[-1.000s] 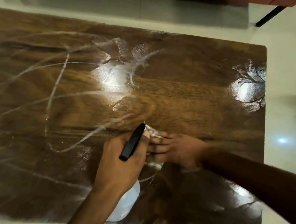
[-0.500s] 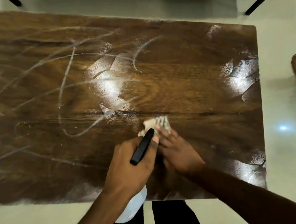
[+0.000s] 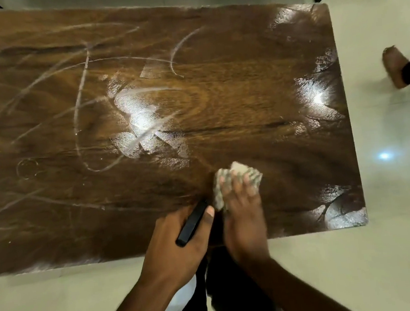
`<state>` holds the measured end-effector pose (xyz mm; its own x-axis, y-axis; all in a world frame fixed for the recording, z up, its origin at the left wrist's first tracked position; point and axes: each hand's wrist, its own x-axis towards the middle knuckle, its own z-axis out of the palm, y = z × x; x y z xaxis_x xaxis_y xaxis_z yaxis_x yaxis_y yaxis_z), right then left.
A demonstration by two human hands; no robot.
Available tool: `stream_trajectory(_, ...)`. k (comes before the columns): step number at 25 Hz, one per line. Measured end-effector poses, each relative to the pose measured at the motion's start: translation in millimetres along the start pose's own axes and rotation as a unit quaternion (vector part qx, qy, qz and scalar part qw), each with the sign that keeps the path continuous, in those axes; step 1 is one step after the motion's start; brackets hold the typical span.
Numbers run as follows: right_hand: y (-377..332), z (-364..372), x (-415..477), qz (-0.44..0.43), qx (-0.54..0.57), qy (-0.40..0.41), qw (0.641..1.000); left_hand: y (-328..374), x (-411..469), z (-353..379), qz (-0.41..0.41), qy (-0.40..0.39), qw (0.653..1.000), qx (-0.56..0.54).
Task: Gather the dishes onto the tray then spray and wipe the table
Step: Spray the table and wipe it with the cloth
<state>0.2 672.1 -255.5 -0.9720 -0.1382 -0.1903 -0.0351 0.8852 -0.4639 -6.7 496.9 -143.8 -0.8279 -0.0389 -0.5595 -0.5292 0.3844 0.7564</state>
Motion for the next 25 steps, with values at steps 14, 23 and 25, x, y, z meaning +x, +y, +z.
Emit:
stream_trajectory(14, -22.9, 24.4, -84.6, 0.051, 0.021, -0.003, 0.998, -37.6, -69.4, 9.9, -0.054, 0.09, 0.991, -0.079)
stream_trajectory(23, -0.2, -20.0, 63.1, -0.104, -0.065, -0.05, 0.991, -51.7, -66.8, -28.9, -0.066, 0.137, 0.982, -0.108)
stream_trajectory(25, -34.8, -4.1, 60.7, 0.019, -0.032, 0.029, 0.999, -51.7, -62.5, -36.3, -0.063, 0.134, 0.983, -0.105)
